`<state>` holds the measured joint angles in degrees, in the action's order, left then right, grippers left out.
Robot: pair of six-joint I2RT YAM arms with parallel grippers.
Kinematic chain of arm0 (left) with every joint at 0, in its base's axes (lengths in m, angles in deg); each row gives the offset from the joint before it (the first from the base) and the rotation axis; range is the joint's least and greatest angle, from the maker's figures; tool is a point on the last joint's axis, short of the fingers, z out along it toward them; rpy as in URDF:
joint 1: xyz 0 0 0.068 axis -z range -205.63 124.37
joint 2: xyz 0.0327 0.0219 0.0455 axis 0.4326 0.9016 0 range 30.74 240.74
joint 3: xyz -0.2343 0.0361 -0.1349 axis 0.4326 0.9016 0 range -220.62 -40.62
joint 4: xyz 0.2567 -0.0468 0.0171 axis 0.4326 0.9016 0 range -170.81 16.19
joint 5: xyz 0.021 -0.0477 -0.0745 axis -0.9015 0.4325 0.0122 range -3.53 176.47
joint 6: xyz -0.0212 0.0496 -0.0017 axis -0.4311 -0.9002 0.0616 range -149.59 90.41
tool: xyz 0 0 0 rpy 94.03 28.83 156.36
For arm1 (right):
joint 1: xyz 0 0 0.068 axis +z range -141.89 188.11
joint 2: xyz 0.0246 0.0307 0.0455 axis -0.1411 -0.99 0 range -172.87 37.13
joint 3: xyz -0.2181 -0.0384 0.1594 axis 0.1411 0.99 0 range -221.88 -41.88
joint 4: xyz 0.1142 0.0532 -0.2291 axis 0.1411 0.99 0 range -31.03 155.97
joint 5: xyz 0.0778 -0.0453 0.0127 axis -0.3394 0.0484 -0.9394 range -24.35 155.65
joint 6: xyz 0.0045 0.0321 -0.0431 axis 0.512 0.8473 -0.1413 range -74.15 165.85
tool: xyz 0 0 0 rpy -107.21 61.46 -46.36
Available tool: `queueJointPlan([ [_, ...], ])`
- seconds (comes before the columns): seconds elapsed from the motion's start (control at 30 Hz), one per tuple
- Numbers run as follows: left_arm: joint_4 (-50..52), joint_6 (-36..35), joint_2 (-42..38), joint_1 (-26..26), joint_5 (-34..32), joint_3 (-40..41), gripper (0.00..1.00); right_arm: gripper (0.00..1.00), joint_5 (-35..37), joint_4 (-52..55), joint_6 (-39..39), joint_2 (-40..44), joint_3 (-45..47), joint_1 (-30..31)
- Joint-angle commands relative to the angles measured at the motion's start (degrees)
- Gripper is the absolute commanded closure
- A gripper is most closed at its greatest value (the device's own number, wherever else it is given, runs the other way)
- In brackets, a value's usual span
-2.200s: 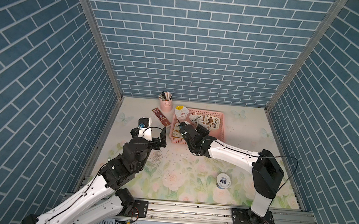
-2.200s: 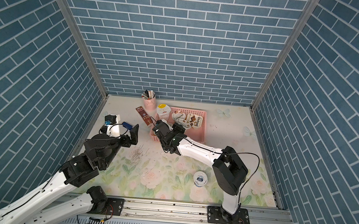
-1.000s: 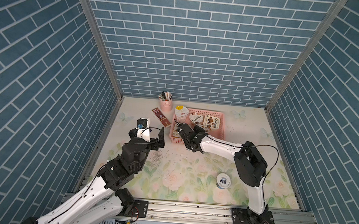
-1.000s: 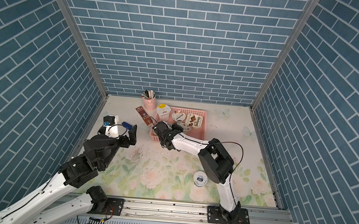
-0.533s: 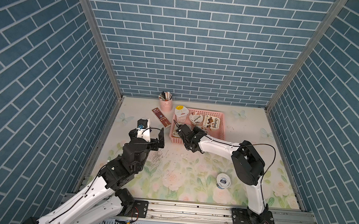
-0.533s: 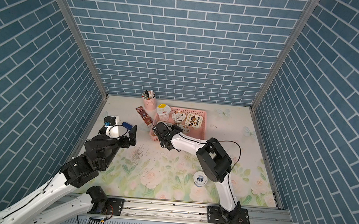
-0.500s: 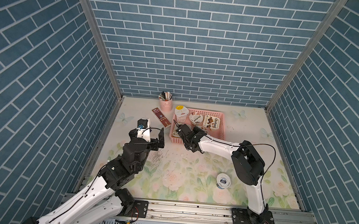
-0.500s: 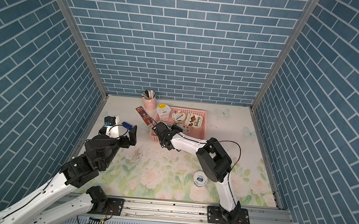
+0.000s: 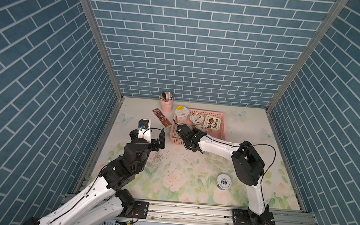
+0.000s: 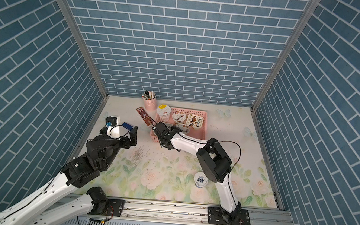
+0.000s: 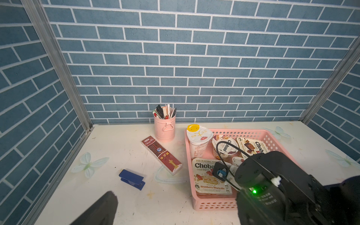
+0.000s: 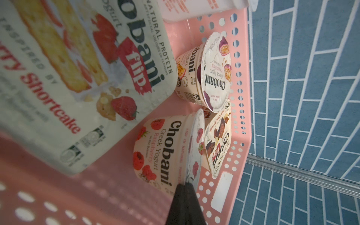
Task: Put the yogurt in the basket
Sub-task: Place the yogurt in the basket.
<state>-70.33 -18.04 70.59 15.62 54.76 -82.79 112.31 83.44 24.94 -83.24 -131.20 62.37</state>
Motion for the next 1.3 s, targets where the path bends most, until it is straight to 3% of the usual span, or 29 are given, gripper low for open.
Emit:
queueJointPlan([
  [0.0,0.20,-0.57,-0.39,-0.47,0.16,0.86,0.00,1.00,-2.07,2.82,3.23,-1.59,-1.60,-0.21],
  [0.77,0.34,-0.26,-0.63,-0.65,0.27,0.64,0.00,0.83,-7.77,5.50,6.36,1.10,-3.92,-0.21],
  [1.27,0.47,-0.05,-0.66,-0.66,0.35,0.35,0.00,0.80,-12.53,7.91,11.34,6.30,-6.24,-0.41],
])
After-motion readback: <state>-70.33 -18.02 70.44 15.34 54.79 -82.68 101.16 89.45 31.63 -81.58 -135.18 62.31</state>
